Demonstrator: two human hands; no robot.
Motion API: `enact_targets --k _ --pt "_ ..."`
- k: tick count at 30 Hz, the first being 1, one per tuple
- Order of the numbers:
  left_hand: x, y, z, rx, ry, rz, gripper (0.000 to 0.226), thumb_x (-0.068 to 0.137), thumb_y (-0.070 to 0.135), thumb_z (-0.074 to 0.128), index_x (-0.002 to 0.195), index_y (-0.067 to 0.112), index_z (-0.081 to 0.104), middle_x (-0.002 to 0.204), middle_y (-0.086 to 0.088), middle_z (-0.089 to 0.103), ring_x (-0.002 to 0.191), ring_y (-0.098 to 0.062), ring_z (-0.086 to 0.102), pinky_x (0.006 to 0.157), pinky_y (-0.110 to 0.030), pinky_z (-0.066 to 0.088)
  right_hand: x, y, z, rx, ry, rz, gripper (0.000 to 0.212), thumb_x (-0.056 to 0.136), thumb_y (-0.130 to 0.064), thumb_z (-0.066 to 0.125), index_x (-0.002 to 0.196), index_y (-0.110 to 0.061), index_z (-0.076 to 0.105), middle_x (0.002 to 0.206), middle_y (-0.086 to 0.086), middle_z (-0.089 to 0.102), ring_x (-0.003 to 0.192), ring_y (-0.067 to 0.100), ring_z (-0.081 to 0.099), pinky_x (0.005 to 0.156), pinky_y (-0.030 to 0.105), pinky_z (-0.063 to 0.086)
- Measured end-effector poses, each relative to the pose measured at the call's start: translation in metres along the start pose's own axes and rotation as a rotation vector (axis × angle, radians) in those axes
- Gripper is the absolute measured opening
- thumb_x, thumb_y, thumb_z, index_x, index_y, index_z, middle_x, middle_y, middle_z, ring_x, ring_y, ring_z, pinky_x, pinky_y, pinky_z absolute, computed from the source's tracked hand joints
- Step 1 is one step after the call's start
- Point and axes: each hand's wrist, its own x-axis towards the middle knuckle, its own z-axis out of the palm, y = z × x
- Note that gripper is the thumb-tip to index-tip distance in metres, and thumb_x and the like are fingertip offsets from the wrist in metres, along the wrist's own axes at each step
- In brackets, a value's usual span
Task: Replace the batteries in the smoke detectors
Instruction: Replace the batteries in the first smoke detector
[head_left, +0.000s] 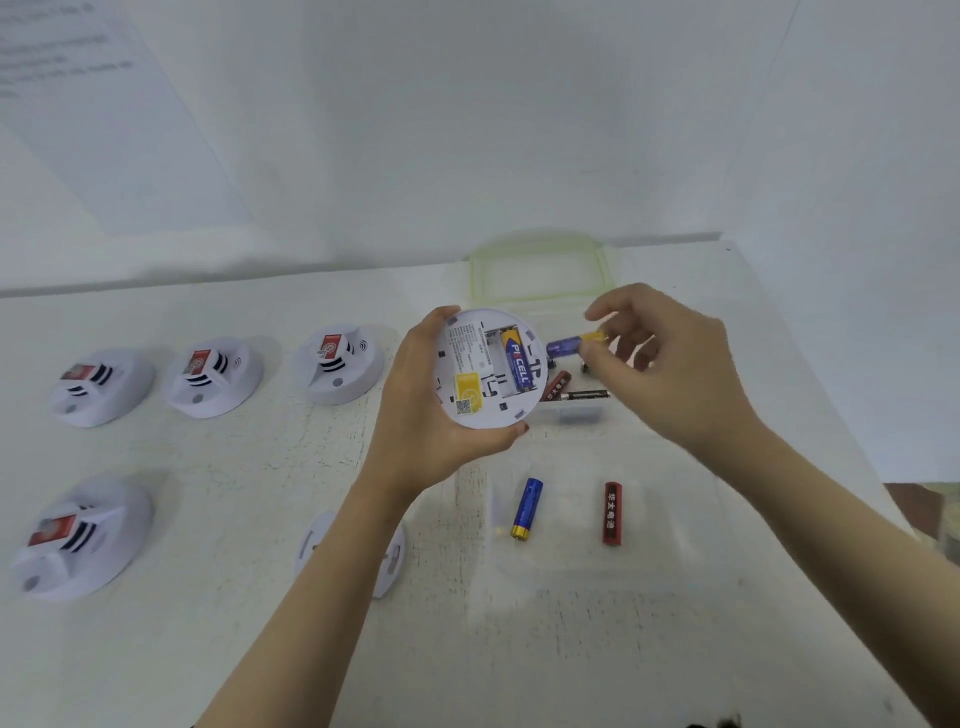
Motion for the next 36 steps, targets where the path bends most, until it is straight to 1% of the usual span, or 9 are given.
enact_targets --k 5,10,15,18,22,25,28,31,36 --pt "-0.016 0.012 -0.002 0.002 0.003 0.031 0.097 0.051 0.053 0.078 0.133 0.024 0.033 0.122 0.025 0.040 0.113 0.016 0.040 0.092 -0.001 0.034 -0.043 -0.013 0.008 0.015 0.083 -0.265 0.017 0.079 -0.005 0.072 0.090 -0.012 0.061 0.082 -0.007 0.064 0.069 0.009 0.056 0.061 0.019 0.045" --pt "-0.031 0.025 -0.005 0.016 -0.002 0.058 0.096 0.053 0.053 0.080 0.133 0.022 0.036 0.119 0.012 0.048 0.110 0.011 0.045 0.091 -0.004 0.037 -0.060 -0.012 0.019 -0.306 0.103 -0.662 0.006 0.083 0.000 0.065 0.084 -0.002 0.070 0.087 0.009 0.070 0.079 0.022 0.062 0.070 0.030 0.049" --pt "-0.046 0.036 -0.012 -0.034 0.056 0.066 0.089 0.054 0.048 0.080 0.129 0.024 0.038 0.118 0.020 0.049 0.110 0.011 0.048 0.091 -0.006 0.039 -0.073 -0.011 0.025 -0.308 0.005 -0.708 0.010 0.085 -0.008 0.065 0.090 -0.007 0.074 0.101 0.006 0.071 0.092 0.022 0.066 0.083 0.035 0.050" --pt "-0.055 0.036 -0.014 -0.038 0.045 0.040 0.093 0.053 0.042 0.086 0.130 0.017 0.042 0.120 0.011 0.053 0.112 0.000 0.053 0.091 -0.014 0.046 -0.077 -0.013 0.026 -0.235 0.005 -0.643 0.016 0.083 -0.006 0.065 0.097 -0.010 0.073 0.103 0.002 0.071 0.097 0.016 0.062 0.088 0.030 0.047" --pt "-0.064 0.039 -0.020 -0.046 0.047 0.002 0.095 0.051 0.032 0.093 0.131 0.012 0.045 0.121 0.002 0.056 0.112 -0.014 0.058 0.090 -0.029 0.053 -0.080 -0.025 0.029 -0.083 0.017 -0.408 0.032 0.081 -0.024 0.066 0.112 -0.018 0.068 0.119 0.001 0.060 0.111 0.012 0.050 0.094 0.025 0.040" --pt "-0.071 0.039 -0.028 -0.052 0.047 0.013 0.096 0.051 0.039 0.089 0.132 0.016 0.042 0.124 0.008 0.054 0.115 -0.009 0.056 0.091 -0.024 0.051 -0.082 -0.036 0.029 0.106 -0.212 -0.109 0.063 0.079 -0.030 0.069 0.137 -0.031 0.045 0.142 -0.010 0.044 0.129 0.001 0.039 0.103 0.015 0.034" --pt "-0.077 0.040 -0.036 -0.088 0.051 0.009 0.096 0.051 0.041 0.084 0.133 0.017 0.040 0.125 0.013 0.051 0.116 0.000 0.054 0.088 -0.012 0.047 -0.079 -0.043 0.031 0.476 -0.429 0.185 0.077 0.081 -0.013 0.072 0.145 -0.026 0.032 0.128 -0.010 0.058 0.113 0.005 0.058 0.094 0.023 0.049" --pt "-0.081 0.039 -0.046 -0.102 0.054 0.029 0.093 0.052 0.039 0.083 0.131 0.017 0.039 0.124 0.017 0.049 0.115 0.007 0.052 0.086 -0.005 0.044 -0.078 -0.052 0.039 0.536 -0.413 0.222 0.070 0.080 -0.004 0.071 0.141 -0.020 0.041 0.112 0.000 0.067 0.100 0.016 0.065 0.085 0.030 0.055" --pt "-0.087 0.031 -0.068 -0.073 0.056 0.051 0.093 0.051 0.035 0.083 0.130 0.014 0.040 0.124 0.017 0.049 0.114 0.012 0.050 0.087 -0.002 0.041 -0.082 -0.069 0.062 0.597 -0.358 0.258 0.065 0.078 0.006 0.069 0.136 -0.017 0.049 0.104 0.000 0.072 0.094 0.015 0.068 0.078 0.026 0.055"
